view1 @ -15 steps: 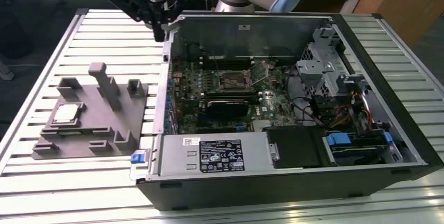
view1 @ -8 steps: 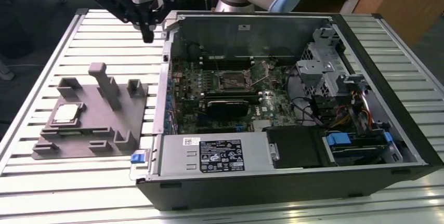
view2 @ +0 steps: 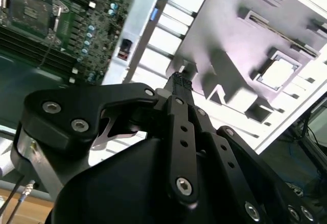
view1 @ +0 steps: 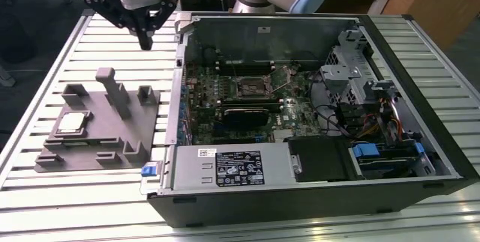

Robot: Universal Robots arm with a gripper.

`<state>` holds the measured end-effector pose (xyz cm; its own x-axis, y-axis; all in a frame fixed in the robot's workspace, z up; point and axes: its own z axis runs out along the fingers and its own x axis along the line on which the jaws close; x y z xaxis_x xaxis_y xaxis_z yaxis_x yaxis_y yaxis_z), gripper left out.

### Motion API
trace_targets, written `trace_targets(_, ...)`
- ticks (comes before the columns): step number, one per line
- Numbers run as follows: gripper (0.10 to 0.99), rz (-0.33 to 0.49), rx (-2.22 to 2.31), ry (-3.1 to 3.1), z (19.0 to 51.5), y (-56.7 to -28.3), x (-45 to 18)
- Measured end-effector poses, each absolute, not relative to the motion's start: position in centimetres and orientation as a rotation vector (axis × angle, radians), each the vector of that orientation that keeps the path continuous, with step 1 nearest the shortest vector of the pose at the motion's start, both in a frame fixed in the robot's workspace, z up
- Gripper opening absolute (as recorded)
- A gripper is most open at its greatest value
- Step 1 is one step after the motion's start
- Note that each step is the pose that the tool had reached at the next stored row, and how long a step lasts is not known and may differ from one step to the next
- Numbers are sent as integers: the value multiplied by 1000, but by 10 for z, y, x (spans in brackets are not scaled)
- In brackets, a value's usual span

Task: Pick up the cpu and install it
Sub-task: 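Reach for the cpu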

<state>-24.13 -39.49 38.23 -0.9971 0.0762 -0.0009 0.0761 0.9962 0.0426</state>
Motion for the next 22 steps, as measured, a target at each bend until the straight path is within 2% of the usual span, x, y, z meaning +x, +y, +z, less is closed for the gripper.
trace_targets(22, 106, 67, 113, 3141, 376, -401, -310)
